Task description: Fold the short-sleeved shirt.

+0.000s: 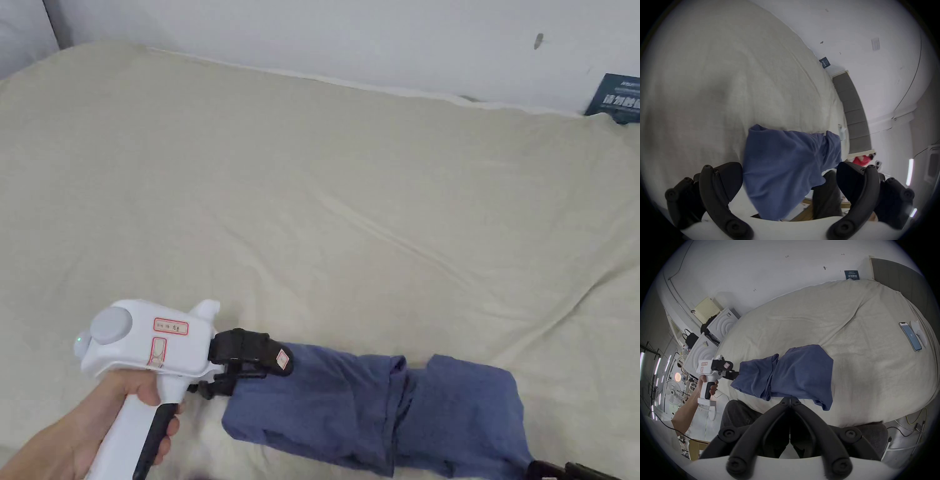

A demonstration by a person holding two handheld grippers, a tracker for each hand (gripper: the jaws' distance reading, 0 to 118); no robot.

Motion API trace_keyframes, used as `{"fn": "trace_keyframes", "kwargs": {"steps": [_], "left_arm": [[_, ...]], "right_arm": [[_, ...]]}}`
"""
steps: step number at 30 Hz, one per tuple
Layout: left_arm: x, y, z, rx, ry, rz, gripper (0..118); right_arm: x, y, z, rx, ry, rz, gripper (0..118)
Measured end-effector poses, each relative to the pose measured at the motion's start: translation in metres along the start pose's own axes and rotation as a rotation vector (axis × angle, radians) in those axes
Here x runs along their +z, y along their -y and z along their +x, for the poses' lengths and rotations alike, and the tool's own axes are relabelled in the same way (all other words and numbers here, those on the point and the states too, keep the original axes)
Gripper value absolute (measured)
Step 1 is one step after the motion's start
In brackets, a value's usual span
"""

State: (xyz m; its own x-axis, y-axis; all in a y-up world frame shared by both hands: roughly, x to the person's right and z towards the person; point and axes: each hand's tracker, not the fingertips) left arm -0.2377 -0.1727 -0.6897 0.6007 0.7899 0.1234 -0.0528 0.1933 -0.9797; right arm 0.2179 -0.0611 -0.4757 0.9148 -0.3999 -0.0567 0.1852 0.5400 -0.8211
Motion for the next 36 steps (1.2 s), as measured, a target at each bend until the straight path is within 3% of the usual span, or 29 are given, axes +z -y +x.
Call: {"fn": "trace_keyframes", "kwargs": {"steps": [4, 5, 6, 7, 8, 10, 15, 24, 30, 36], "left_arm": [[0.003, -0.004, -0.033, 0.079, 0.169, 0.041, 116], [0.004, -0.004, -0.034, 0.075, 0.186, 0.043, 111], [0.008, 0.001, -0.034, 0.073, 0.165, 0.042, 88], [0.007, 0.002, -0.035, 0.044, 0.019, 0.036, 25], [0.008, 0.003, -0.035, -0.008, -0.118, 0.087, 13], [0.011, -0.003, -0.062, 0.117, 0.093, 0.066, 13], [0.013, 0.007, -0.043, 0.029, -0.014, 0.063, 13], [0.026, 0.002, -0.043, 0.033, -0.031, 0.079, 13], [0.070, -0.002, -0.045, 0.045, -0.100, 0.139, 13], [0.122, 0.002, -0.025, 0.044, -0.268, 0.184, 13]], "right_arm": [[0.001, 0.000, 0.004, -0.007, 0.024, -0.005, 0], [0.001, 0.000, 0.005, -0.011, 0.027, -0.005, 0], [0.001, 0.000, 0.006, -0.016, 0.030, -0.005, 0], [0.002, 0.001, 0.007, -0.022, 0.035, -0.006, 0], [0.002, 0.001, 0.007, -0.024, 0.040, -0.004, 0], [0.005, 0.002, 0.006, -0.026, 0.035, 0.005, 0], [0.002, 0.004, 0.004, -0.017, 0.041, -0.006, 0], [-0.001, 0.005, 0.003, -0.022, 0.033, -0.015, 0], [0.003, 0.002, 0.006, -0.017, 0.028, -0.004, 0], [0.000, 0.001, 0.008, -0.013, 0.007, -0.008, 0]]}}
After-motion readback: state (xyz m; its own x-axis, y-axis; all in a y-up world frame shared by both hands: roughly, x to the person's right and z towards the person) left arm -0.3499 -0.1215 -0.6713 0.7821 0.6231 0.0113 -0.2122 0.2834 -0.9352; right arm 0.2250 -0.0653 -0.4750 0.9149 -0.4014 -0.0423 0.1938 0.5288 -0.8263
